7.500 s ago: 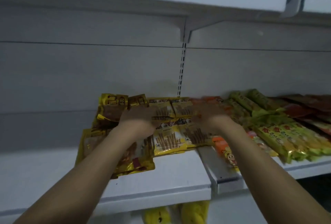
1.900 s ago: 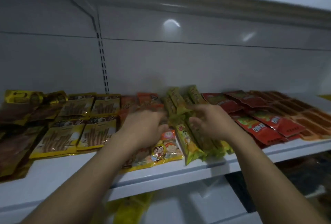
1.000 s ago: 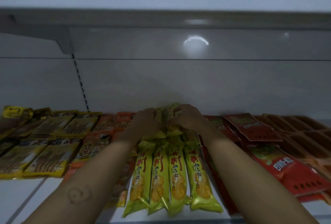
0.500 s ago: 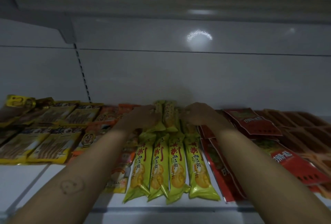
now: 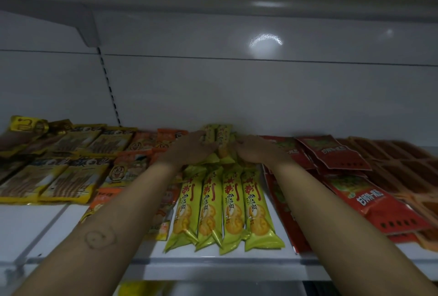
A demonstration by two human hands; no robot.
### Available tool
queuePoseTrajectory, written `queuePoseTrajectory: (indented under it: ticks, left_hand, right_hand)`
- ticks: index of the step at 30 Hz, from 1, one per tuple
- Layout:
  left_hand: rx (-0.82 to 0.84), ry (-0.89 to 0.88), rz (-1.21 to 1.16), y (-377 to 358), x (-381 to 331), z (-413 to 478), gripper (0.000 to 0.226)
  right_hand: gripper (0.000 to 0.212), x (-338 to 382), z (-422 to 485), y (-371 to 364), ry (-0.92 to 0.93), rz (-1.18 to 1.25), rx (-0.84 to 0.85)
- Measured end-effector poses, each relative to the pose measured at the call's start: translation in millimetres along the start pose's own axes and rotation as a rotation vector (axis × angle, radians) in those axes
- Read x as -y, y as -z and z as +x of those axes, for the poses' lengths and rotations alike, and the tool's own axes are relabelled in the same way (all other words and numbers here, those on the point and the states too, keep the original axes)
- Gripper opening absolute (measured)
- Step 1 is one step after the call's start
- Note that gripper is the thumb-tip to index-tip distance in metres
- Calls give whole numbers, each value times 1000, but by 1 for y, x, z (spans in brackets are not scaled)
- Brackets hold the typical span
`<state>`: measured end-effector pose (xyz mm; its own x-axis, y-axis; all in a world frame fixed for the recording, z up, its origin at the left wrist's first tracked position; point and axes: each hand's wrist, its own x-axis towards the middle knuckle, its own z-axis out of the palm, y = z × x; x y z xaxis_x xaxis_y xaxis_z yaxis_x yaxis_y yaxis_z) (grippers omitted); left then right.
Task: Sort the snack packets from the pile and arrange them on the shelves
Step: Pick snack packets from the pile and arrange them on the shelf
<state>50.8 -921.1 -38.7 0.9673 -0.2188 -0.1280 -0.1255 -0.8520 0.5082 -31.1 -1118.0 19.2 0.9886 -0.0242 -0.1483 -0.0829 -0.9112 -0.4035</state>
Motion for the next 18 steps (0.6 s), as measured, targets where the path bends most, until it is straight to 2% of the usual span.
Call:
queuePoseTrajectory:
  ticks: [1, 2, 6, 10, 14, 18]
  left_hand:
    - [-3, -72, 8, 28, -49, -66, 74]
    - [-45, -99, 22, 34, -66, -82, 73]
    - [-1, -62, 33, 31, -53, -96, 72]
    - [-114, -179, 149, 35, -50, -132, 52]
    - [-157, -90, 296, 26, -34, -174, 62]
    - [-79, -86, 319, 13, -29, -201, 63]
  right_hand:
    - [59, 1, -4, 0, 18, 8, -6]
    - [61, 2, -8, -1, 40, 13, -16]
    - [72, 6, -35, 0, 34, -38, -74]
    - [58, 1, -81, -3, 9, -110, -178]
    - [62, 7, -140, -17, -42, -60, -252]
    - [63, 15, -159, -36, -84, -30, -185]
